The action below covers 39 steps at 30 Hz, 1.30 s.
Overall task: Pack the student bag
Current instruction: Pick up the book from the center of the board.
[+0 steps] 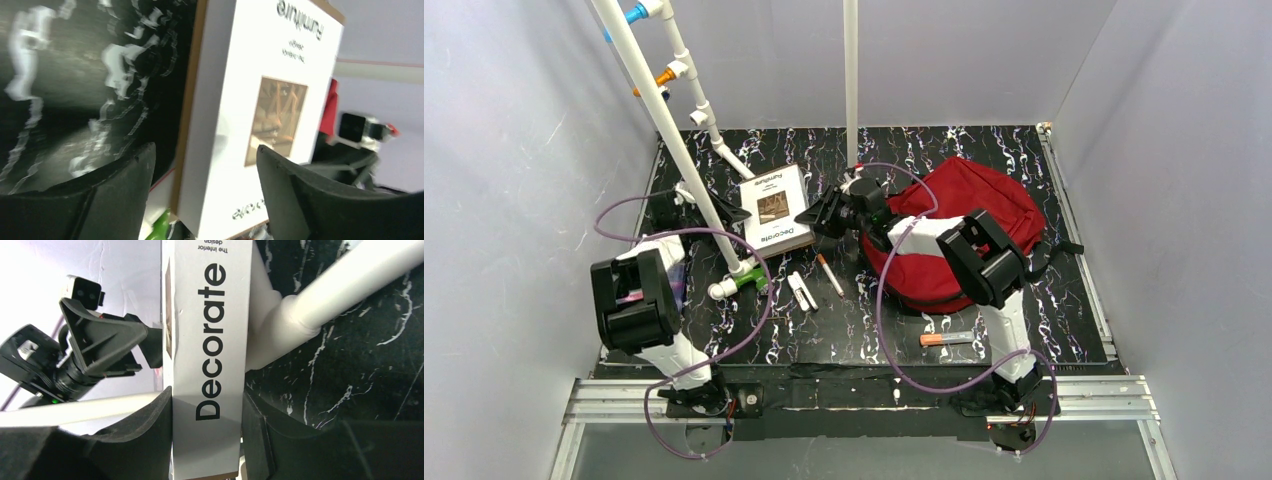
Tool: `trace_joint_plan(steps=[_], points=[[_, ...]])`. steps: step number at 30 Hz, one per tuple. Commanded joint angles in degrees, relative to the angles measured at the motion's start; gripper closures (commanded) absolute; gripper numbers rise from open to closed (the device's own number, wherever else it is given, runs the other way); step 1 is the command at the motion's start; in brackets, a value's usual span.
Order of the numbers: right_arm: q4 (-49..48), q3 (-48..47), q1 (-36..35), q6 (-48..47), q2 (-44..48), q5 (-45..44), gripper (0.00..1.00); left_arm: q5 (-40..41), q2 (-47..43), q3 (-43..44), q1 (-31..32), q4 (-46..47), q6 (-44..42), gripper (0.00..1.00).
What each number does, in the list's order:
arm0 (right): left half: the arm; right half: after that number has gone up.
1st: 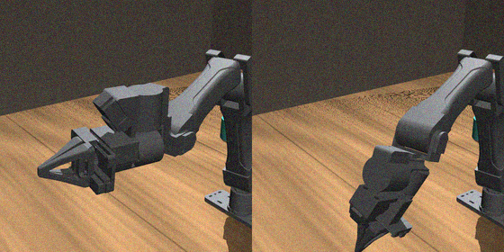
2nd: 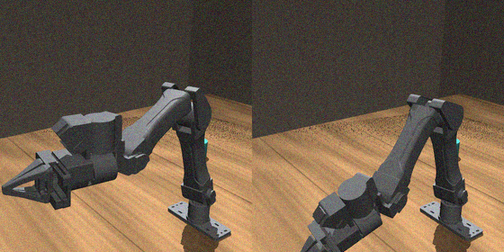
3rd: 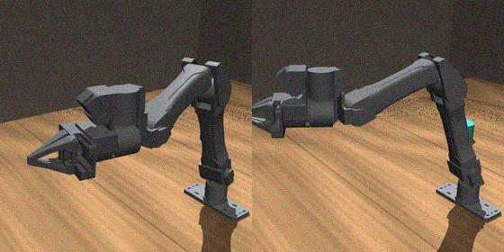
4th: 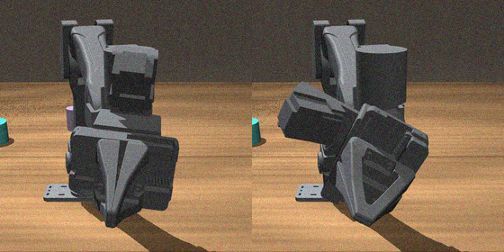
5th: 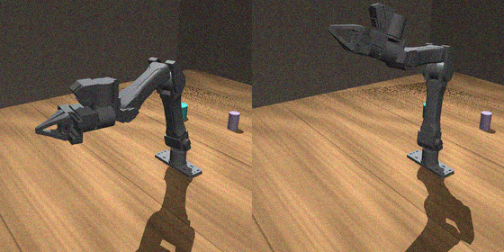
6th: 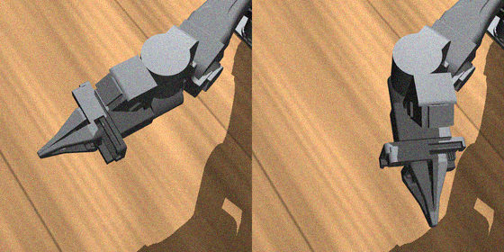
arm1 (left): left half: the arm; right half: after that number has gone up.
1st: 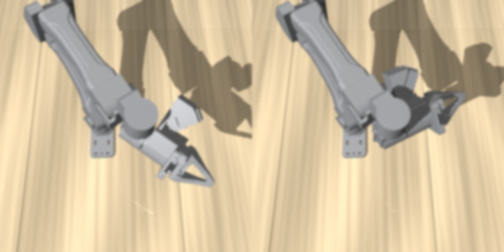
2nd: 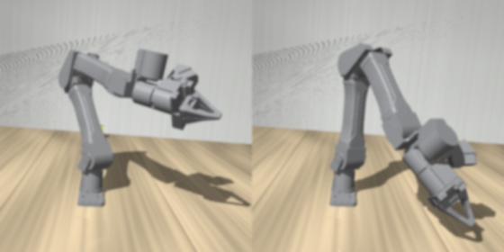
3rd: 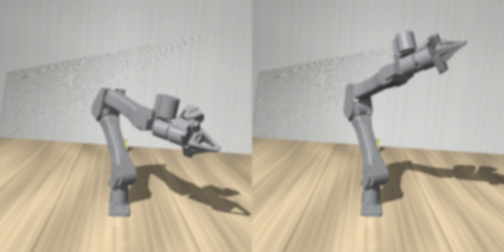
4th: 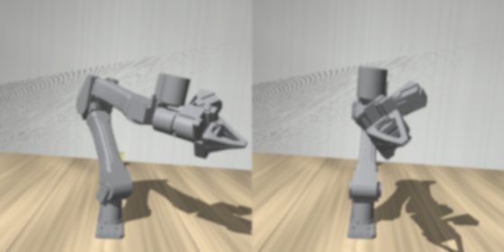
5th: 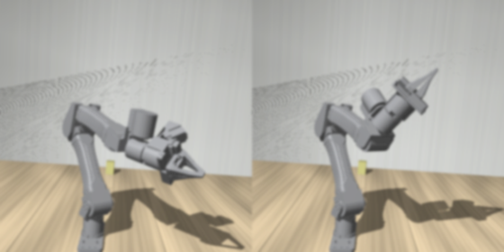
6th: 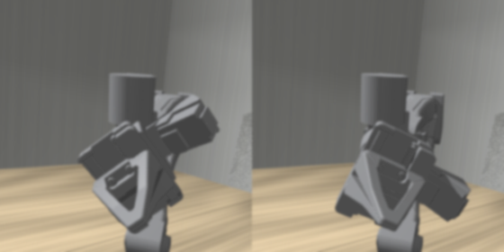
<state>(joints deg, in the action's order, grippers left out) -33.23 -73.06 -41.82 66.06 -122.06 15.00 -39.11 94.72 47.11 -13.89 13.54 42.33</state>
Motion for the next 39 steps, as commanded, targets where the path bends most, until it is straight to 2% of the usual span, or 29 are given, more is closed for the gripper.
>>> trace_joint_plan(steps=[1, 3, 7, 13, 18, 22, 24, 27, 35, 39], points=[[9.22, -6.13, -0.36, -9.95, 8.99, -1.12, 0.79, 12.82, -9.69, 4.82, -2.60, -18.35, -9.09, 0.24], [14.59, -7.87, -0.36, -15.11, 10.84, -2.70, 0.79, 20.47, -13.34, 6.03, -3.65, -23.80, -8.85, 0.15], [22.90, -11.11, -0.30, -22.09, 13.43, -5.02, 0.81, 33.22, -18.96, 9.38, -4.14, -33.48, -7.52, 0.09], [28.87, -12.96, -0.36, -26.04, 16.57, -6.91, 0.87, 45.60, -21.92, 15.60, -3.93, -49.85, -7.36, 0.08], [33.03, -14.61, -0.32, -29.15, 18.35, -9.86, 0.88, 52.14, -31.05, 15.47, -3.01, -55.46, -10.96, 0.07], [37.23, -16.60, -0.36, -32.43, 19.49, -11.44, 0.88, 54.90, -41.89, 17.64, -2.88, -52.43, -14.59, 0.07], [38.50, -17.58, -0.22, -33.44, 20.17, -11.62, 0.90, 53.37, -43.82, 21.77, -2.74, -50.80, -16.40, 0.07], [39.27, -18.17, 0.11, -33.61, 21.67, -11.03, 0.92, 44.15, -42.66, 31.62, -2.74, -49.39, -19.79, 0.08], [37.90, -14.79, 1.53, -29.97, 27.88, -9.22, 0.96, 10.08, -43.74, 44.70, -2.03, -41.94, -21.89, 0.13], [40.75, -14.09, 2.14, -31.23, 31.68, -10.07, 0.96, -6.45, -43.56, 46.78, 1.82, -32.89, -18.80, 0.13]])
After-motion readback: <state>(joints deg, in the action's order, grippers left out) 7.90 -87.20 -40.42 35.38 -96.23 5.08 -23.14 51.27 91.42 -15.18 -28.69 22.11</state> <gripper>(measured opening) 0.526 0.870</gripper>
